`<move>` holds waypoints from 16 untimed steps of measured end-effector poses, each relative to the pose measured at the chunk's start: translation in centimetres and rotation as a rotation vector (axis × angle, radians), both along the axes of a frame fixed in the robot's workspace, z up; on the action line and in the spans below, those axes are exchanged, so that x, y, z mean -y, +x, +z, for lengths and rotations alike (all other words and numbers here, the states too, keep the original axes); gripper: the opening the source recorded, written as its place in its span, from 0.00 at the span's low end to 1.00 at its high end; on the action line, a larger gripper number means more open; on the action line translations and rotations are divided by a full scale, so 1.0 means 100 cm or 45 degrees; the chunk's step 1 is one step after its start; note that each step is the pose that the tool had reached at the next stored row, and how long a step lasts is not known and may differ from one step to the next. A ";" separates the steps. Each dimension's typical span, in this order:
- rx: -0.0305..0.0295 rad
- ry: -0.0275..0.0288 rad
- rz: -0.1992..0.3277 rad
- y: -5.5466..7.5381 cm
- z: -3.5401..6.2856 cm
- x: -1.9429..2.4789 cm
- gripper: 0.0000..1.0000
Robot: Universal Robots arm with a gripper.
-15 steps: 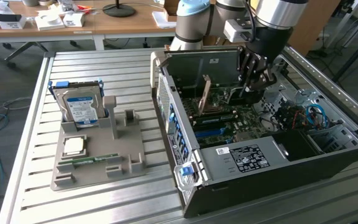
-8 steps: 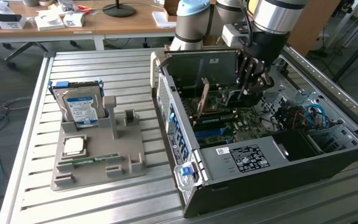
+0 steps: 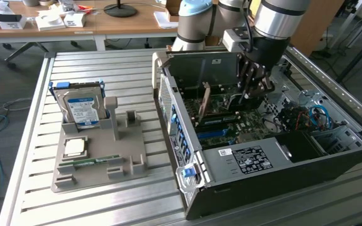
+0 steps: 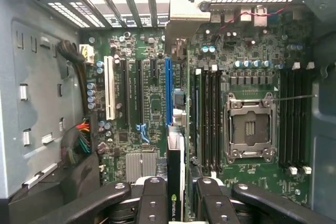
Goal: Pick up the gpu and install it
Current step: 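Insert the gpu into the slot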
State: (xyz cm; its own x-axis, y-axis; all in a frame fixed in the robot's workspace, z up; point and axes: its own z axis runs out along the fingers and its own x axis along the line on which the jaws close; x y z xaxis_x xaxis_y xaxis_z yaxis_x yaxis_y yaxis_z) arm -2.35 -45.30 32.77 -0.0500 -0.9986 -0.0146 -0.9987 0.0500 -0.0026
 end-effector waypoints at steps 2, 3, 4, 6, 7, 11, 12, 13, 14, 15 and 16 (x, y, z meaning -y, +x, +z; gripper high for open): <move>0.0000 0.0000 0.000 0.000 -0.0026 0.0000 0.26; 0.0000 0.0000 0.000 0.000 -0.0039 0.0000 0.26; 0.0000 -0.0001 0.000 0.000 -0.0052 0.0000 0.26; 0.0000 0.0000 0.000 -0.001 -0.0080 0.0000 0.26; 0.0001 0.0001 0.000 -0.001 -0.0093 0.0000 0.26; 0.0001 0.0001 0.000 -0.003 -0.0131 0.0000 0.26; 0.0001 0.0001 0.000 -0.003 -0.0138 0.0000 0.26; 0.0000 0.0001 0.000 -0.003 -0.0144 0.0000 0.26; 0.0000 0.0000 0.000 -0.004 -0.0150 0.0000 0.26; 0.0001 0.0000 0.000 -0.004 -0.0157 0.0000 0.26; 0.0001 0.0001 0.000 -0.004 -0.0165 0.0000 0.26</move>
